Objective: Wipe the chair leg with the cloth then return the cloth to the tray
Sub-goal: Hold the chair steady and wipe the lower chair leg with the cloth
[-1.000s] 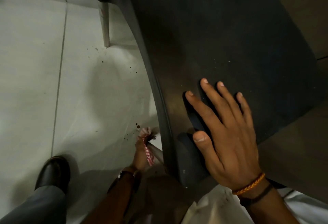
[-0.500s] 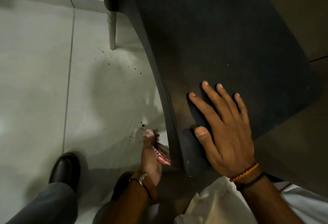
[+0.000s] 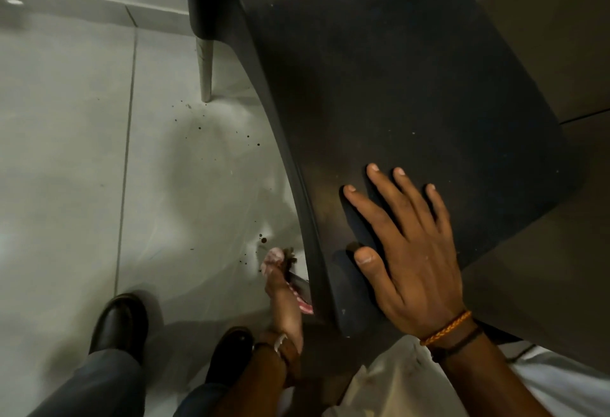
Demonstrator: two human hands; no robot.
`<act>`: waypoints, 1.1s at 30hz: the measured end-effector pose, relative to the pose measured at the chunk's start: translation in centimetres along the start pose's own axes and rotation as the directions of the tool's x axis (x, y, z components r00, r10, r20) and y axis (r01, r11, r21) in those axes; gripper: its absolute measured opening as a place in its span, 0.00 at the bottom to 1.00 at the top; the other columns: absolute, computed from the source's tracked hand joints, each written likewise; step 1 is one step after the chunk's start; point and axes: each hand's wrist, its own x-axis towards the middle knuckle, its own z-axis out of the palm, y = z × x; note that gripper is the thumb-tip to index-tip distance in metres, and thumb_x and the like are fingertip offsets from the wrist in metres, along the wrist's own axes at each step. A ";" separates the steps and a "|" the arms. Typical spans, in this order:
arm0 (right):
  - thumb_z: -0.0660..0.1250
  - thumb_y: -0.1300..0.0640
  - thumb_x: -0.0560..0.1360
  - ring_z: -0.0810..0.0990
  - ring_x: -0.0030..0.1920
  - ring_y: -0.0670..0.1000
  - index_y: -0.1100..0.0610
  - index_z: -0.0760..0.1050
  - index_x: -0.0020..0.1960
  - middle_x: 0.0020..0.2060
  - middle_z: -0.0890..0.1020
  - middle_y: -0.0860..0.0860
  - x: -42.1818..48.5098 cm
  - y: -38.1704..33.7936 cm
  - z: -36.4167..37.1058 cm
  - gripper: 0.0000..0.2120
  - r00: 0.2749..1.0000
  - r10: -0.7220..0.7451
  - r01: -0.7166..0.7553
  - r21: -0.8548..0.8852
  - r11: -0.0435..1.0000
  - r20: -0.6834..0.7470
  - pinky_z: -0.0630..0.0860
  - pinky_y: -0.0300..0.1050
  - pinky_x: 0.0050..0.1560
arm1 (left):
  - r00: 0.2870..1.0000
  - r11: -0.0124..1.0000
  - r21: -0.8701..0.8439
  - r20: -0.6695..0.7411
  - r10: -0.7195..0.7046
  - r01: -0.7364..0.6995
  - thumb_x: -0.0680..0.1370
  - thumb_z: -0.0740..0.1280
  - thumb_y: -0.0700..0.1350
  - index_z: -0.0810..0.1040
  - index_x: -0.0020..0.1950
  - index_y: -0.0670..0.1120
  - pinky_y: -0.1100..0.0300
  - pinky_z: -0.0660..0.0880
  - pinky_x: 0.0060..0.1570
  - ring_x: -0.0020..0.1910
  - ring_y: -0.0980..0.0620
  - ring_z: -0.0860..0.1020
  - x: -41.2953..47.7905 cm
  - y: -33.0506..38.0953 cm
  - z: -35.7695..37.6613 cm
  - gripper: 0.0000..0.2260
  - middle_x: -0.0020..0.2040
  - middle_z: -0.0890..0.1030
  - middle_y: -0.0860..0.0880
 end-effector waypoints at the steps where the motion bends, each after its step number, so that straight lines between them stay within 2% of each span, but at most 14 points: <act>1: 0.41 0.33 0.86 0.59 0.86 0.57 0.43 0.62 0.83 0.85 0.64 0.51 0.0 0.1 0.2 0.31 1.000 -0.004 0.004 0.003 1.000 -0.012 0.54 0.70 0.82 | 0.999 0.998 -0.058 -0.001 -0.041 0.041 0.84 0.54 0.63 0.74 0.76 0.48 0.41 0.65 0.78 0.75 0.39 0.74 2.5 -0.5 -0.6 0.28 0.74 0.78 0.42; 4: 0.40 0.33 0.86 0.58 0.86 0.56 0.43 0.61 0.83 0.85 0.64 0.51 -0.2 0.2 0.6 0.31 0.999 -0.013 0.014 0.016 1.000 -0.045 0.53 0.69 0.82 | 0.990 0.978 -0.151 0.015 -0.140 0.141 0.81 0.57 0.66 0.75 0.74 0.46 0.38 0.65 0.77 0.73 0.36 0.75 7.8 -1.8 -2.2 0.31 0.72 0.78 0.38; 7: 0.40 0.33 0.86 0.59 0.86 0.56 0.44 0.63 0.83 0.85 0.64 0.51 -0.2 0.2 0.6 0.32 0.998 -0.021 0.022 0.021 1.000 -0.066 0.54 0.70 0.82 | 0.989 0.953 -0.268 -0.008 -0.149 0.142 0.81 0.60 0.63 0.76 0.68 0.47 0.41 0.66 0.78 0.63 0.40 0.75 9.8 -2.0 -2.6 0.24 0.66 0.77 0.40; 9: 0.40 0.33 0.86 0.59 0.86 0.56 0.44 0.64 0.83 0.85 0.65 0.51 -0.1 0.1 0.6 0.33 0.998 -0.012 0.014 0.024 1.000 -0.061 0.54 0.70 0.82 | 0.987 0.936 -0.329 -0.051 -0.151 0.126 0.82 0.60 0.63 0.76 0.68 0.48 0.42 0.65 0.78 0.63 0.41 0.75 9.3 -1.7 -2.2 0.23 0.66 0.76 0.42; 12: 0.40 0.32 0.86 0.59 0.86 0.56 0.43 0.63 0.83 0.85 0.64 0.51 -0.1 0.0 0.5 0.32 0.999 -0.004 0.005 0.021 1.000 -0.050 0.54 0.69 0.82 | 0.991 0.906 -0.406 -0.005 -0.135 0.121 0.83 0.58 0.63 0.74 0.76 0.48 0.41 0.63 0.80 0.70 0.40 0.74 5.3 -0.8 -1.2 0.27 0.70 0.77 0.40; 15: 0.40 0.32 0.86 0.59 0.86 0.56 0.43 0.63 0.83 0.85 0.64 0.50 -0.1 0.0 0.3 0.32 1.000 0.003 -0.003 0.009 1.000 -0.021 0.54 0.70 0.82 | 0.995 0.915 -0.392 0.018 -0.101 0.100 0.83 0.58 0.61 0.77 0.73 0.48 0.41 0.61 0.80 0.75 0.40 0.72 -1.4 1.4 0.6 0.25 0.74 0.76 0.41; 19: 0.40 0.33 0.86 0.60 0.85 0.58 0.43 0.64 0.83 0.85 0.65 0.51 0.1 -0.1 -0.2 0.32 1.000 0.012 -0.012 0.013 1.000 0.010 0.55 0.71 0.81 | 0.997 0.942 -0.334 0.082 -0.013 0.040 0.75 0.62 0.64 0.74 0.76 0.49 0.39 0.63 0.78 0.75 0.39 0.74 -11.0 4.7 3.6 0.33 0.73 0.79 0.42; 23: 0.40 0.33 0.86 0.61 0.85 0.59 0.45 0.66 0.82 0.84 0.66 0.52 0.1 -0.2 -0.4 0.33 0.999 0.018 -0.018 0.008 1.000 0.030 0.56 0.72 0.80 | 0.980 0.980 -0.166 0.147 0.137 -0.112 0.75 0.56 0.66 0.72 0.77 0.49 0.42 0.71 0.71 0.72 0.42 0.77 -15.8 5.8 3.9 0.35 0.72 0.80 0.45; 25: 0.41 0.34 0.86 0.61 0.85 0.59 0.45 0.66 0.82 0.84 0.65 0.52 0.1 -0.3 -0.4 0.32 0.999 0.018 -0.018 0.008 1.000 0.036 0.56 0.72 0.80 | 0.978 0.995 -0.053 0.192 0.088 -0.079 0.71 0.56 0.73 0.72 0.76 0.49 0.44 0.78 0.59 0.69 0.39 0.78 -14.9 5.4 3.8 0.40 0.71 0.80 0.44; 26: 0.41 0.34 0.86 0.61 0.85 0.59 0.45 0.65 0.82 0.84 0.65 0.52 0.1 -0.3 -0.4 0.32 0.999 0.017 -0.018 0.010 1.000 0.035 0.56 0.72 0.80 | 0.983 0.999 -0.014 0.182 0.039 -0.037 0.73 0.55 0.74 0.71 0.76 0.49 0.44 0.79 0.58 0.67 0.37 0.78 -13.7 4.9 3.6 0.40 0.69 0.81 0.43; 29: 0.40 0.34 0.86 0.61 0.85 0.59 0.46 0.66 0.82 0.84 0.65 0.52 0.1 -0.1 -0.3 0.33 1.000 0.018 -0.018 0.016 1.000 0.025 0.56 0.72 0.80 | 0.989 0.975 0.216 0.143 0.022 -0.053 0.85 0.42 0.61 0.69 0.78 0.48 0.54 0.82 0.56 0.58 0.51 0.85 -8.5 3.1 1.8 0.30 0.61 0.86 0.51; 30: 0.40 0.34 0.86 0.61 0.85 0.58 0.46 0.66 0.82 0.84 0.65 0.52 0.1 -0.1 -0.2 0.33 1.000 0.017 -0.017 0.016 1.000 0.019 0.56 0.72 0.80 | 0.992 0.948 0.313 0.125 0.019 -0.058 0.85 0.42 0.61 0.69 0.78 0.47 0.54 0.82 0.57 0.58 0.51 0.85 -6.8 2.6 0.8 0.30 0.63 0.86 0.49; 32: 0.41 0.34 0.86 0.61 0.85 0.58 0.44 0.65 0.82 0.84 0.65 0.52 0.0 0.0 0.0 0.32 1.000 0.010 -0.010 0.013 1.000 -0.001 0.55 0.71 0.81 | 0.995 0.880 0.474 0.098 -0.017 -0.031 0.86 0.46 0.60 0.67 0.80 0.40 0.44 0.74 0.69 0.71 0.35 0.76 -3.1 1.9 -0.8 0.31 0.72 0.77 0.38; 33: 0.41 0.34 0.86 0.60 0.85 0.58 0.44 0.64 0.82 0.85 0.65 0.52 -0.1 0.1 0.2 0.31 1.000 0.005 -0.005 0.013 1.000 -0.011 0.55 0.71 0.81 | 0.997 0.857 0.515 0.064 -0.038 0.000 0.87 0.48 0.57 0.66 0.79 0.36 0.41 0.69 0.73 0.75 0.31 0.71 -1.0 1.7 -1.2 0.30 0.70 0.76 0.33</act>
